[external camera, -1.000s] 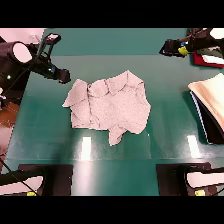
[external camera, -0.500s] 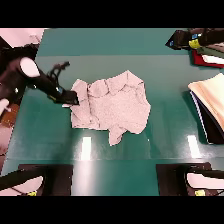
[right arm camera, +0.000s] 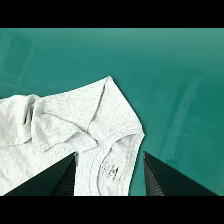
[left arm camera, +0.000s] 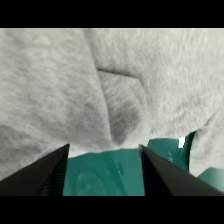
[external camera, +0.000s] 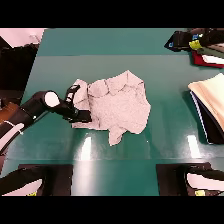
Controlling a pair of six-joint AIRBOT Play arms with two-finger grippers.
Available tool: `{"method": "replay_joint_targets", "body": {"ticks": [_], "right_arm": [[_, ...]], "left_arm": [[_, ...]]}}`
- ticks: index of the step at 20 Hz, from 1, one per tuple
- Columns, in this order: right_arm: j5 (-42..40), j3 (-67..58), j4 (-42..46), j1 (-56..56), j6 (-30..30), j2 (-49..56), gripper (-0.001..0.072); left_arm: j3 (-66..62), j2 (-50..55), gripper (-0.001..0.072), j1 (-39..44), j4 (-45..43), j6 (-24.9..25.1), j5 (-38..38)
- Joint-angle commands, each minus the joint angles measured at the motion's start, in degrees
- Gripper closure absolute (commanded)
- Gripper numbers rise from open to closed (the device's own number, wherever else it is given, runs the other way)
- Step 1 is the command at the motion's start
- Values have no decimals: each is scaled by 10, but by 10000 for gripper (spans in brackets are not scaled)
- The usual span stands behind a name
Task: Fold the shirts.
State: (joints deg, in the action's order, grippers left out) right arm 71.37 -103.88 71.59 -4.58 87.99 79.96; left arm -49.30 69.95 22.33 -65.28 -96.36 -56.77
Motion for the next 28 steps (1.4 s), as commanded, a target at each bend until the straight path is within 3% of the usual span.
{"method": "replay_joint_targets", "body": {"ticks": [1,3,4,6,7,8,12,16,19,23,28], "right_arm": [[9,0,0,-5,0,0,244],[9,0,0,-5,0,0,244],[9,0,0,-5,0,0,245],[17,0,0,-5,0,0,245],[31,0,0,-5,0,0,247],[53,0,0,-5,-2,0,277],[171,10,0,5,-25,-5,277],[162,163,-1,26,-29,-67,277],[115,352,-12,43,-28,-132,277],[10,583,-137,67,-26,-184,259],[-135,711,-233,23,-31,-169,261]], "left_arm": [[10,15,181,16,2,-18,37],[10,28,181,16,3,-19,27],[10,30,304,16,2,-18,24],[7,30,655,16,2,-16,25],[4,30,681,16,1,-13,20],[-7,29,682,16,-5,-5,5],[-100,-15,682,13,-124,24,-117],[-194,-100,681,13,-304,45,-212],[-200,-139,681,13,-352,44,-224],[-200,-138,681,13,-344,33,-228],[-200,-138,681,13,-330,33,-223]]}}
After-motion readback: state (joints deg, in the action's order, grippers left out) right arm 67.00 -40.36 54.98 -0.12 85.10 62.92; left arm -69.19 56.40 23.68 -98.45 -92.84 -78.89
